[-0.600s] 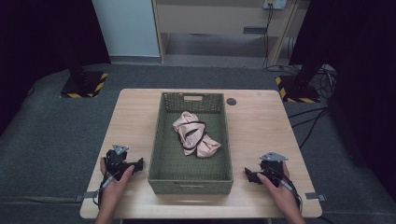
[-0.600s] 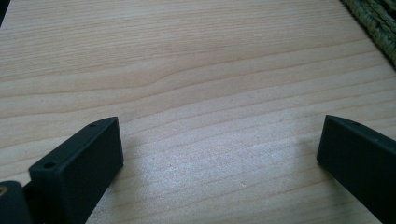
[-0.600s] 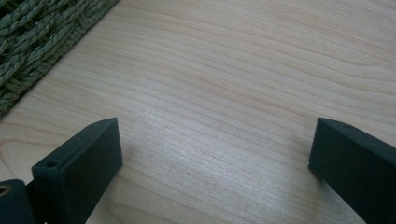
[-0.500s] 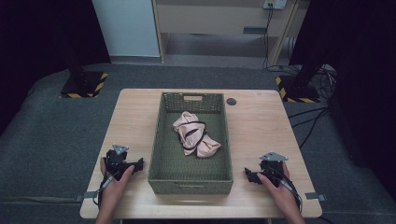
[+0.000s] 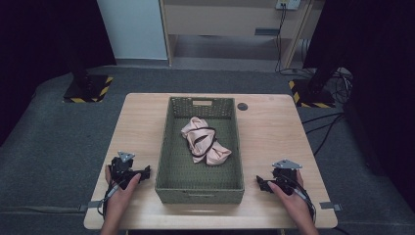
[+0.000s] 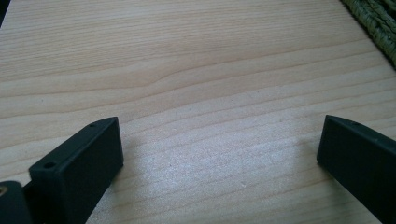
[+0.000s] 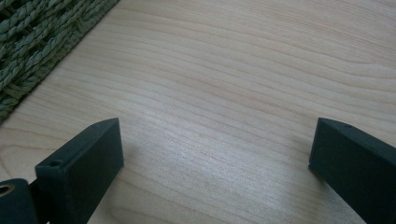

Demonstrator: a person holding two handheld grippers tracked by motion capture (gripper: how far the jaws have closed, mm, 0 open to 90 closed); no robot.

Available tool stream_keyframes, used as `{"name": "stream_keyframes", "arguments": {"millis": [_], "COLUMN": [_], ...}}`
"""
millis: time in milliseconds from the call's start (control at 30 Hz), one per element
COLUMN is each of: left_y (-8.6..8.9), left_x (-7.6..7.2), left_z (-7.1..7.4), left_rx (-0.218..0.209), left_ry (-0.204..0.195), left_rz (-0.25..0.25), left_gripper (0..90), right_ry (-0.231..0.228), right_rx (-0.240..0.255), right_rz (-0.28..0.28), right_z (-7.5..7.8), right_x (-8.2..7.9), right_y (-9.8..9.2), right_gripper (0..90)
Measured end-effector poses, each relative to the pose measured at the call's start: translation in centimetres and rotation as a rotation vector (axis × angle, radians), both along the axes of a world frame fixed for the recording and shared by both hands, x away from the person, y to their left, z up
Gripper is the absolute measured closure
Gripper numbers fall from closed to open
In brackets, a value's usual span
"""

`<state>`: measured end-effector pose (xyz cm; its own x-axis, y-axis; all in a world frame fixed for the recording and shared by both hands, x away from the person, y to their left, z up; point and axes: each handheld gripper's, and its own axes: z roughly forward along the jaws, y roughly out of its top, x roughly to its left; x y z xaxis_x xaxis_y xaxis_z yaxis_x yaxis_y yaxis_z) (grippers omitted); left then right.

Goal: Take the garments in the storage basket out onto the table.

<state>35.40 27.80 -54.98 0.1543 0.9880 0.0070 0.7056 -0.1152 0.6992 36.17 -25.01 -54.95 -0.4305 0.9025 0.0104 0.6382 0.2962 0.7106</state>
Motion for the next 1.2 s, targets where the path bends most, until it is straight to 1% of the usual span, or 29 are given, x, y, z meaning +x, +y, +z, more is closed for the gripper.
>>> {"name": "stream_keyframes", "arguments": {"millis": [133,367,700,1000,1100,1200], "left_y": [0.0,0.0,0.0,0.0,0.0,0.0], "left_x": [0.0,0.0,0.0,0.0,0.0,0.0], "left_z": [0.0,0.0,0.0,0.0,0.0,0.0], "left_rx": [0.000,0.000,0.000,0.000,0.000,0.000], "left_ry": [0.000,0.000,0.000,0.000,0.000,0.000], "left_rz": [0.000,0.000,0.000,0.000,0.000,0.000], "left_gripper": [0.0,0.0,0.0,0.0,0.0,0.0], "right_ry": [-0.001,-0.001,-0.011,-0.020,-0.026,-0.034], "right_rx": [-0.003,-0.004,-0.005,-0.003,-0.011,-0.001], "right_rz": [0.000,0.008,0.032,0.044,0.049,0.055], "right_z": [0.1,0.2,0.9,2.4,3.2,4.4], "right_x": [0.2,0.6,0.0,-0.8,-1.1,-1.2], "right_y": [0.1,0.0,-0.3,-0.8,-0.8,-0.8], "right_gripper": [4.3,4.2,3.2,3.9,4.6,4.9]}}
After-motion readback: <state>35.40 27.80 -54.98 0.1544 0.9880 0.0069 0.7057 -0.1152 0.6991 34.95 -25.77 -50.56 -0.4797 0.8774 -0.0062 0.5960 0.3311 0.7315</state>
